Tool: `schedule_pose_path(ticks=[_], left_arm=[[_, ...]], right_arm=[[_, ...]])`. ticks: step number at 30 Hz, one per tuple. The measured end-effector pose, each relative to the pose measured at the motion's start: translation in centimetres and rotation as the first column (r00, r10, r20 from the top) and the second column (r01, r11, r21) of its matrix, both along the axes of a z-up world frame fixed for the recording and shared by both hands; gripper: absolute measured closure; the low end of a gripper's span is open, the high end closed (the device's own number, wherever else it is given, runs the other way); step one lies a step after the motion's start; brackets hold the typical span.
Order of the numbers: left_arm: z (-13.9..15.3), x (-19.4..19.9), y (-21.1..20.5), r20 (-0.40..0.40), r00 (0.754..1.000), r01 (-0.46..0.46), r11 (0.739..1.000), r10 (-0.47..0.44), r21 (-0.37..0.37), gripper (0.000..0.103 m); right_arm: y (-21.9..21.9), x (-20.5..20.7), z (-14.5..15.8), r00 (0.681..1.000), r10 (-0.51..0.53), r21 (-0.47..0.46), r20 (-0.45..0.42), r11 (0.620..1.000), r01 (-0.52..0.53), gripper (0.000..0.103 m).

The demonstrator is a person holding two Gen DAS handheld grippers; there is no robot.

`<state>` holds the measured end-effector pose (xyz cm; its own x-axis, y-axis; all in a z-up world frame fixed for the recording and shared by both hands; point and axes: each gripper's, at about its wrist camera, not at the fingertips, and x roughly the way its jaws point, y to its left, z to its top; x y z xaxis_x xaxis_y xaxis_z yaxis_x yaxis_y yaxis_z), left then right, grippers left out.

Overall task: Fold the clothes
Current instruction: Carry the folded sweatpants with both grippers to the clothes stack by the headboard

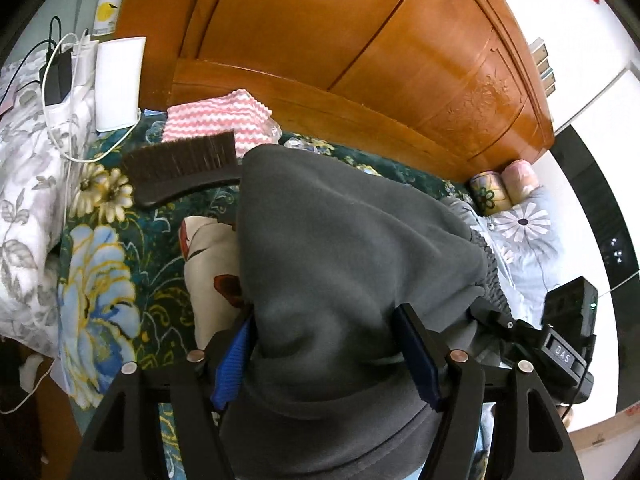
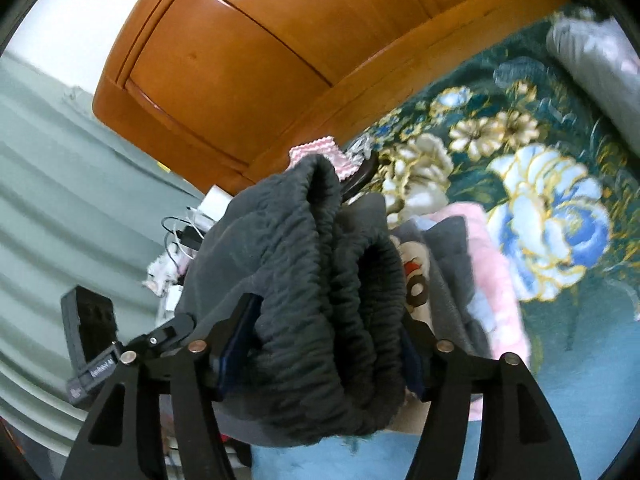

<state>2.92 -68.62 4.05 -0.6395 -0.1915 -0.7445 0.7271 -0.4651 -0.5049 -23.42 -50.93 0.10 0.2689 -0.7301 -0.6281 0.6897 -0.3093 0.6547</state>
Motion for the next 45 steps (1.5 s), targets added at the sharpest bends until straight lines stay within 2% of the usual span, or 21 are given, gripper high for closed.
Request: schedule_pose_path(ticks=[5,7,10,12,13,15,18,21,23,25,28,32,34,36,39,42,45], left_arm=[[3.0,1.4,0.7,0.015,0.999,-0.029,0.996,0.031,-0.088,0.027],[4.5,1.8,1.2,0.009,0.999,-0.037,0.989,0.039,-0.143,0.026],[6.6,0.8,2.7,0.035,0.999,0.028,0.965,-0.019,-0.259,0.026],[7.1,-0.6,3.8,0.070,0.995,0.086,0.937,-0.065,-0.340,0.026],[6.8,-1.2,4.1,0.089,0.993,0.109,0.928,-0.082,-0.356,0.026],[5.3,-2.2,4.1,0.124,0.987,0.141,0.930,-0.105,-0.339,0.026],[1.5,-3.3,4.0,0.200,0.970,0.192,0.942,-0.139,-0.277,0.028],[-0.3,-3.9,4.4,0.246,0.957,0.222,0.936,-0.155,-0.274,0.028],[-0.1,-3.8,4.4,0.236,0.960,0.214,0.937,-0.150,-0.275,0.028],[0.3,-3.7,4.1,0.228,0.963,0.201,0.943,-0.142,-0.265,0.028],[1.8,-3.2,4.6,0.209,0.971,0.168,0.949,-0.114,-0.267,0.027],[3.8,-1.9,7.3,0.191,0.979,0.131,0.937,-0.071,-0.324,0.024],[4.3,-1.4,9.0,0.188,0.980,0.126,0.927,-0.061,-0.352,0.015],[4.3,-1.0,10.6,0.180,0.981,0.131,0.921,-0.068,-0.366,0.012],[3.7,-1.0,12.3,0.176,0.980,0.146,0.928,-0.090,-0.342,0.009],[2.6,-0.7,13.6,0.179,0.980,0.142,0.937,-0.087,-0.318,0.005],[1.6,-0.2,14.3,0.183,0.980,0.127,0.948,-0.074,-0.292,0.001]], right_arm=[[0.8,0.3,2.8,0.992,-0.012,0.024,-0.128,1.000,0.016,0.037],[1.4,0.8,4.9,0.969,-0.050,0.009,-0.241,0.999,0.054,0.037],[1.5,2.5,8.1,0.927,-0.069,-0.064,-0.368,0.997,0.049,0.037],[0.8,4.2,9.4,0.912,-0.024,-0.099,-0.411,0.995,-0.019,0.037],[0.2,4.9,9.3,0.908,0.009,-0.092,-0.420,0.994,-0.052,0.037],[-1.0,6.1,8.0,0.896,0.062,-0.051,-0.440,0.994,-0.094,0.037],[-2.6,6.6,3.7,0.892,0.103,0.066,-0.441,0.994,-0.082,0.037],[-3.1,6.8,1.7,0.888,0.109,0.121,-0.447,0.991,-0.061,0.037],[-3.1,6.9,2.0,0.871,0.120,0.139,-0.476,0.988,-0.061,0.036],[-3.0,6.9,2.8,0.873,0.122,0.138,-0.473,0.988,-0.063,0.037],[-1.2,7.1,5.0,0.885,0.085,0.074,-0.459,0.996,-0.058,0.037],[1.7,8.0,7.2,0.881,0.059,0.018,-0.470,0.998,-0.057,0.036],[3.6,8.5,6.8,0.892,0.050,0.015,-0.450,0.999,-0.048,0.028],[4.8,9.1,5.9,0.901,0.064,0.036,-0.430,0.998,-0.054,0.028],[5.8,10.1,4.4,0.888,0.086,0.101,-0.453,0.994,-0.044,0.027],[6.6,10.4,3.3,0.892,0.095,0.140,-0.443,0.989,-0.036,0.016],[7.0,10.6,2.7,0.887,0.109,0.161,-0.449,0.986,-0.039,0.016]])
